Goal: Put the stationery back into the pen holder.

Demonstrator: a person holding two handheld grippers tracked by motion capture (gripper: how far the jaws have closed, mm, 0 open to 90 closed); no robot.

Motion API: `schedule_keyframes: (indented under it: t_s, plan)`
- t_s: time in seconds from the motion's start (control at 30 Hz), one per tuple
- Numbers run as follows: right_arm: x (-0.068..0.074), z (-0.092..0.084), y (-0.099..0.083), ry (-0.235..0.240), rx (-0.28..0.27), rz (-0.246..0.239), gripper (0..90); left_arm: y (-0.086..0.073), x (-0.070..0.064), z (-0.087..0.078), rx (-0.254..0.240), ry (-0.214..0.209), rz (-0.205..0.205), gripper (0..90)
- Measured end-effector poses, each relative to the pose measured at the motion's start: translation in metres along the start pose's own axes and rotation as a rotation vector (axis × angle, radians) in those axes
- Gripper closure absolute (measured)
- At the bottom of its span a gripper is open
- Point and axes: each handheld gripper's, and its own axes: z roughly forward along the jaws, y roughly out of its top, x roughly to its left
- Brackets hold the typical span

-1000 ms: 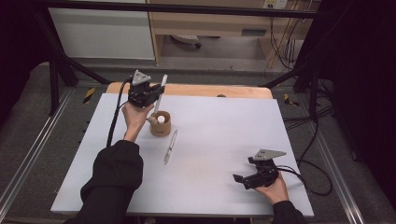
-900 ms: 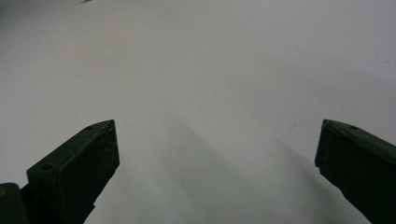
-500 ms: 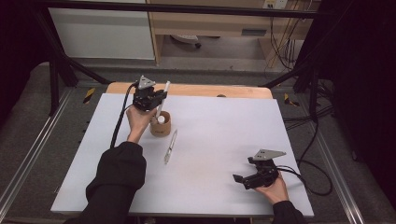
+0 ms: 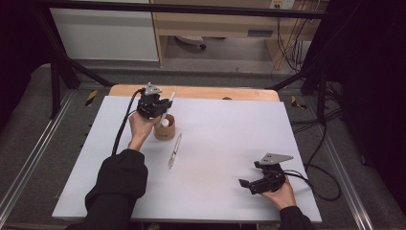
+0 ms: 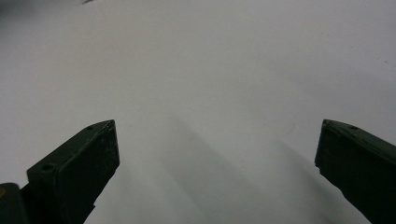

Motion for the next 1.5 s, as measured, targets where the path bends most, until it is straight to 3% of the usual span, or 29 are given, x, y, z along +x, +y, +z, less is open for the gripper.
schedule_keyframes:
  t_s: [0.1,0.23,0.33,0.37,0.4,0.6,0.83,0.97,1.17,1.3,1.5]
  plan:
    - [0.000,0.000,0.000,0.002,-0.002,0.001,0.5,-0.002,0.000,0.000,0.022,-0.001,0.001,77.8]
    - [0.000,0.000,0.000,0.002,-0.001,0.003,0.6,-0.009,0.003,-0.002,-0.001,-0.010,-0.028,77.8]
    - [0.000,0.001,0.000,0.002,-0.002,0.003,0.5,-0.014,0.005,0.000,0.036,-0.004,-0.019,78.6]
    - [0.000,0.001,0.000,0.001,-0.001,0.002,0.6,-0.017,0.006,-0.001,0.029,0.002,-0.020,88.4]
    - [0.000,0.001,0.000,0.001,-0.001,0.002,0.6,-0.019,0.006,-0.001,0.021,0.000,-0.029,89.3]
    - [0.000,0.001,0.000,0.000,-0.001,0.002,0.5,-0.025,0.011,-0.006,0.034,0.013,-0.031,86.6]
    - [0.000,0.000,0.000,0.001,-0.002,0.004,0.6,-0.017,0.012,-0.032,0.013,0.027,-0.025,70.1]
    - [0.000,0.000,0.000,0.000,-0.003,0.003,0.6,-0.015,0.010,-0.049,0.018,0.034,-0.029,54.3]
    - [0.001,0.000,0.000,-0.001,-0.001,0.004,0.6,-0.023,0.002,-0.070,0.069,0.031,-0.023,36.6]
    - [0.001,0.000,0.000,-0.001,-0.003,0.004,0.6,-0.032,-0.004,-0.073,0.111,0.032,-0.040,23.3]
    - [0.000,0.001,0.000,0.002,-0.001,0.004,0.6,-0.050,-0.017,-0.072,0.164,0.001,-0.056,14.1]
